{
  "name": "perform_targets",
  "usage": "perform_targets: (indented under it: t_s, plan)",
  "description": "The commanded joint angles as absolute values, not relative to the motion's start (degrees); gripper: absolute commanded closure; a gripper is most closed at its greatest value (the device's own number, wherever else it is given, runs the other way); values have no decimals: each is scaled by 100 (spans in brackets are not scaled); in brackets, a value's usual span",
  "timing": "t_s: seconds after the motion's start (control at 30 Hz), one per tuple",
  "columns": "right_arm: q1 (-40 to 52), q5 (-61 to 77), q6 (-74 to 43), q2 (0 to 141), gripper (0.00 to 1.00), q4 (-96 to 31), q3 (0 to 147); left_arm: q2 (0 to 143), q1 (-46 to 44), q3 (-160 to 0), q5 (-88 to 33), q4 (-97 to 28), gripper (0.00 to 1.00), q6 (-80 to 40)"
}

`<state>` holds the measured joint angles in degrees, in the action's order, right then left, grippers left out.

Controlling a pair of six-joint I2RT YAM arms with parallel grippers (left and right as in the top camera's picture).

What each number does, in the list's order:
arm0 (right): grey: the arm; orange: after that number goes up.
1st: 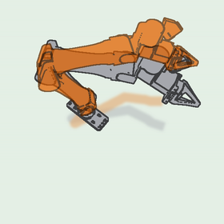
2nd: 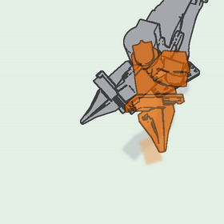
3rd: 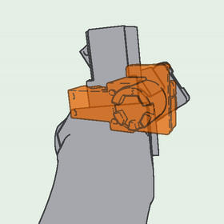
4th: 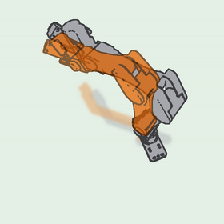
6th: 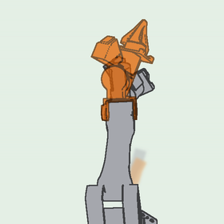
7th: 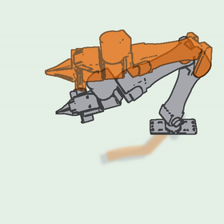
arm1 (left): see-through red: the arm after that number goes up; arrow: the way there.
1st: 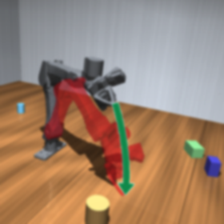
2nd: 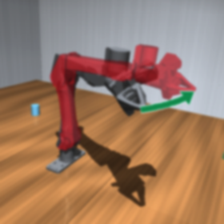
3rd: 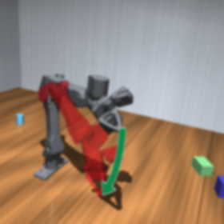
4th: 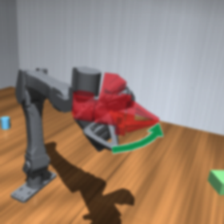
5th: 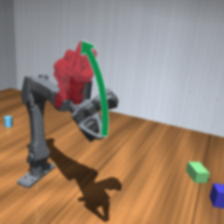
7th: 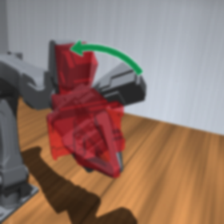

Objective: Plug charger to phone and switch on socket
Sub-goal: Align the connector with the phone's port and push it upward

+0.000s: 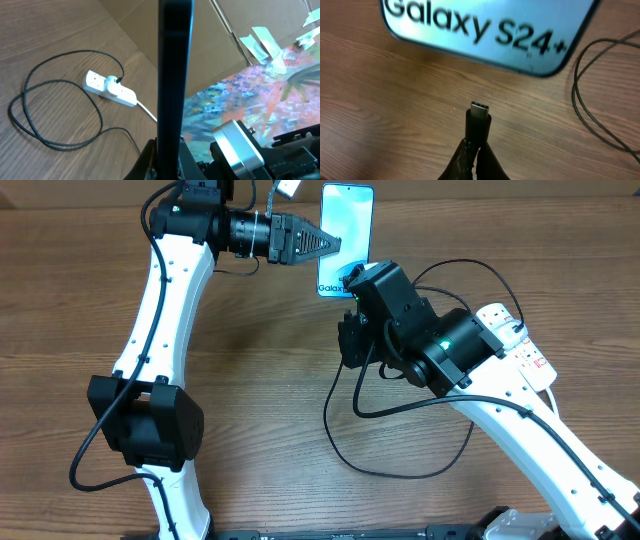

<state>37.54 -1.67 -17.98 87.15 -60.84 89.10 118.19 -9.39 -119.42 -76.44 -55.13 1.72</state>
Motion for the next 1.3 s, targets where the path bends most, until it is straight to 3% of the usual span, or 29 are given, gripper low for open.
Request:
perform_targets:
  t_s: [0.0, 1.27]
  plan:
    - [3776, -117, -1747, 8560, 96, -6101, 9052, 11699, -934, -12070, -7778, -5404, 96, 298]
    - [3776, 27, -1621, 8556, 96, -6639, 9566, 11699, -934, -12070, -7520, -5177, 96, 301]
